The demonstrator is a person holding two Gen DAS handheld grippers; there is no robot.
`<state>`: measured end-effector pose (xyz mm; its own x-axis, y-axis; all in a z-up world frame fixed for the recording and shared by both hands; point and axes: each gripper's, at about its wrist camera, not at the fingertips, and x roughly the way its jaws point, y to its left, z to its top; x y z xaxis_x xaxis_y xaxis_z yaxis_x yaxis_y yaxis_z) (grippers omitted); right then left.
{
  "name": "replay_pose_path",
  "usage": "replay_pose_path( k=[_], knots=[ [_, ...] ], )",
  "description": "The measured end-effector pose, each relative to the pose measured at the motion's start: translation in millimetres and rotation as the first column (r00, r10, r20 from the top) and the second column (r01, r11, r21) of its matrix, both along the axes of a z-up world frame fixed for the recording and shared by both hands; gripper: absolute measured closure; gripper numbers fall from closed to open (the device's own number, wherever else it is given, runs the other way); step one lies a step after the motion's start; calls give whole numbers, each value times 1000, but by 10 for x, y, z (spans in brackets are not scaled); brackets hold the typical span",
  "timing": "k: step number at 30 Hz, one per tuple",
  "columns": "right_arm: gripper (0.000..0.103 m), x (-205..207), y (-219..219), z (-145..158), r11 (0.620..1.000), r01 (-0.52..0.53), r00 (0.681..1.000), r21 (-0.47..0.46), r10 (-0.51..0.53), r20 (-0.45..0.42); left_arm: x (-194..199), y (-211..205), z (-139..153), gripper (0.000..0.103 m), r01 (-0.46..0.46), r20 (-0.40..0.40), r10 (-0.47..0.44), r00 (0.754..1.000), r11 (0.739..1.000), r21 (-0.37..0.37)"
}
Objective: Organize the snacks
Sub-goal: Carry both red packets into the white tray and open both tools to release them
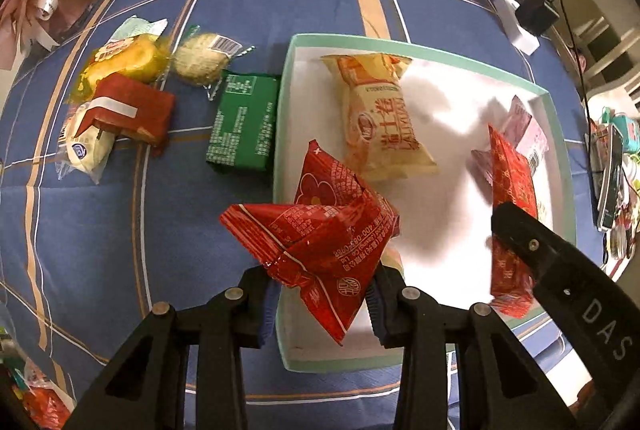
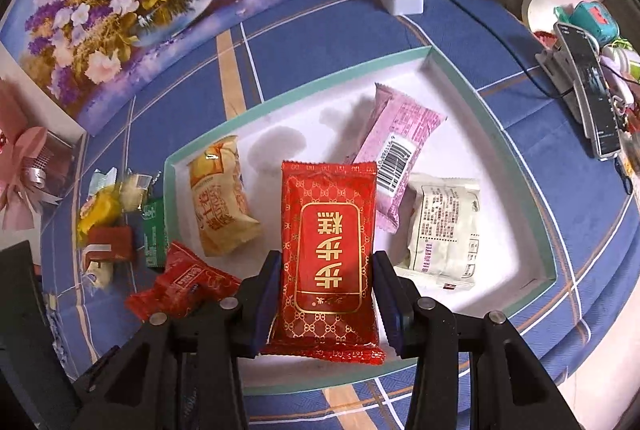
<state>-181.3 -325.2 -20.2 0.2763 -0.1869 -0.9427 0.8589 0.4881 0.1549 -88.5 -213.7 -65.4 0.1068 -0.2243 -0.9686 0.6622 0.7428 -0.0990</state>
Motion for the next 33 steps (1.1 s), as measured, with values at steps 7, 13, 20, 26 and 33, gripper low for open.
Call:
replay_pose_path(
  k=[7, 13, 20, 26, 33],
  knots=[
    [55, -16, -60, -104, 1000, 9, 1000, 28, -8, -22, -109, -71, -91, 64, 28, -27, -28, 999, 1000, 10],
    [55, -14, -103, -230, 999, 12, 998, 51, -9, -58, -226, -111, -232, 63, 33, -31, -32, 999, 999, 33],
    [55, 0, -121, -357, 997, 20, 996, 77, -14, -87, -212, -162, -439, 64, 18, -68, -15, 998, 998, 53],
    [55, 29, -117, -362, 996, 25, 995, 81, -16, -100, -257, -176, -423, 47, 21, -84, -19, 996, 999, 31],
    [54, 31, -97, -106, 999, 24, 998, 30, -22, -59, -304, -178, -272, 38, 16, -67, -17, 998, 1000, -10]
  ],
)
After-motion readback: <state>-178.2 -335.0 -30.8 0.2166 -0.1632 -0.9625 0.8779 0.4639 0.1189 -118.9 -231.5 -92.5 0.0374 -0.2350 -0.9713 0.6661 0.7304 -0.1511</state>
